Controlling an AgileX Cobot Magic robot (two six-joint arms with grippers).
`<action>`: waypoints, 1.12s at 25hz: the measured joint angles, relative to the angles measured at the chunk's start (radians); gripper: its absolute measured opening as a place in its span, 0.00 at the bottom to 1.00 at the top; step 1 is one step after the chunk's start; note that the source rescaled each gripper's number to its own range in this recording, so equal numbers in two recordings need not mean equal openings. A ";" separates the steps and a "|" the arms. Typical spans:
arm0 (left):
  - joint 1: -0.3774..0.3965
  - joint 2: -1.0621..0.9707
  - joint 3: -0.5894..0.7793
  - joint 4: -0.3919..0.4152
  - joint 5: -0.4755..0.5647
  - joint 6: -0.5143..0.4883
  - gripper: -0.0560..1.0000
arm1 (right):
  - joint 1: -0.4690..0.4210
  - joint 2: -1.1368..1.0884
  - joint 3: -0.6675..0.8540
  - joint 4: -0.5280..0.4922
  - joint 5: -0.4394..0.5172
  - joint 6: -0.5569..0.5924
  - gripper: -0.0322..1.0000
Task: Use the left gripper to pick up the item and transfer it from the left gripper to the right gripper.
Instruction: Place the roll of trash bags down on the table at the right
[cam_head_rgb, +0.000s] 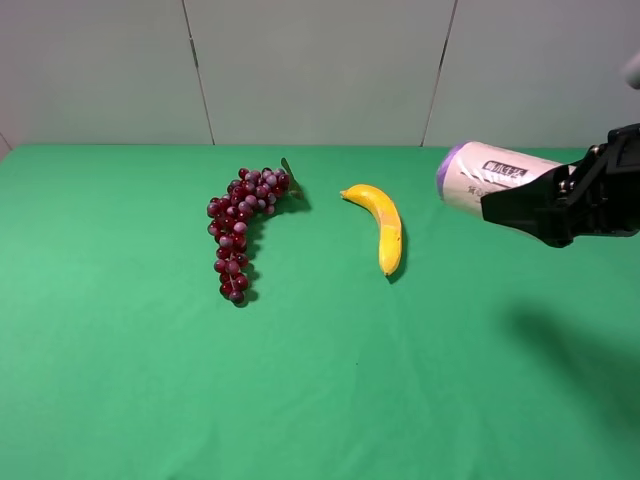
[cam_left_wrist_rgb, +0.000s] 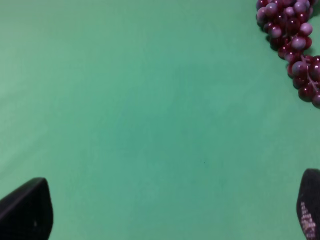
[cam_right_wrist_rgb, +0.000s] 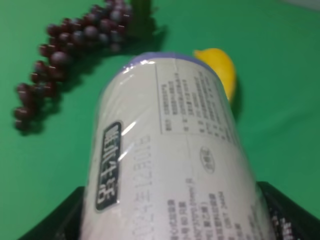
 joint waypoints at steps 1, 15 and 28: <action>0.000 0.000 0.000 0.000 0.000 0.001 0.95 | 0.000 0.000 0.000 -0.020 -0.014 0.016 0.03; 0.000 0.000 0.000 0.000 0.000 0.002 0.95 | 0.000 0.257 -0.113 -0.180 -0.093 0.202 0.03; 0.000 0.000 0.000 0.000 0.000 0.002 0.95 | 0.000 0.531 -0.163 -0.412 -0.285 0.416 0.03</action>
